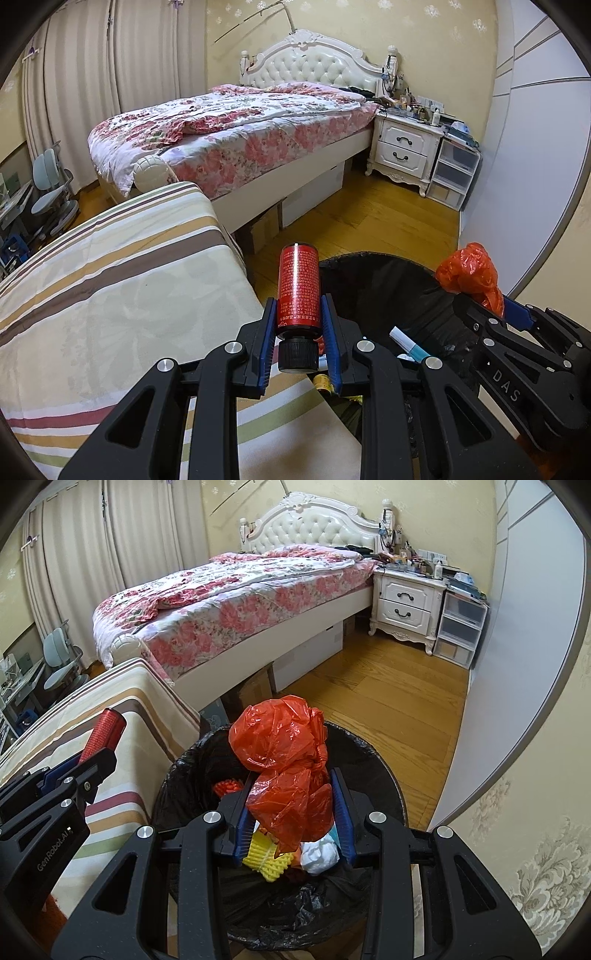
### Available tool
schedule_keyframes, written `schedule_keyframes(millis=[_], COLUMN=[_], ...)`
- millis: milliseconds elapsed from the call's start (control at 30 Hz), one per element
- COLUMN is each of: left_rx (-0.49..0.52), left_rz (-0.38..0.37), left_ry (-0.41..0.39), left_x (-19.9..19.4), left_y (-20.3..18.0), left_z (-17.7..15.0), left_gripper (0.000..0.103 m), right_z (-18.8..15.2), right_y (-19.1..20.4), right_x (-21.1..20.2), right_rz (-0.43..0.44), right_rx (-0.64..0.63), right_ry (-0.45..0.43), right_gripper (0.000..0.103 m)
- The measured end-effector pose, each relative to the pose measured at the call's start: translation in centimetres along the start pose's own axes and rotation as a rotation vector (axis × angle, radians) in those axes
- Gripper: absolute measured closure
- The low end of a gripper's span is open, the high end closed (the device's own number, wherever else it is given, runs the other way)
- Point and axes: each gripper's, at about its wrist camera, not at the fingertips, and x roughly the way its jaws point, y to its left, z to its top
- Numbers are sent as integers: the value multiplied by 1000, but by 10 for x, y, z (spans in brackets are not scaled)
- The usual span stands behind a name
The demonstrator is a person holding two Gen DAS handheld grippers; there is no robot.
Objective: Collect trash
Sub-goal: 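Carry the red can and orange bag with both tools over the bin, then open both tools to drop the can and bag into the bin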
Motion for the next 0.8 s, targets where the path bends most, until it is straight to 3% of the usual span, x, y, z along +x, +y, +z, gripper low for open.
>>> schedule_keyframes(millis=[800], left_rx=[43], left_rz=[-4], left_ry=[44], left_x=[30], left_y=[-24], left_z=[6], left_gripper=[78], right_z=[-1], right_y=[-17], right_x=[29], right_rz=[-20], right_rx=[38], right_ry=[58], right_gripper=[65])
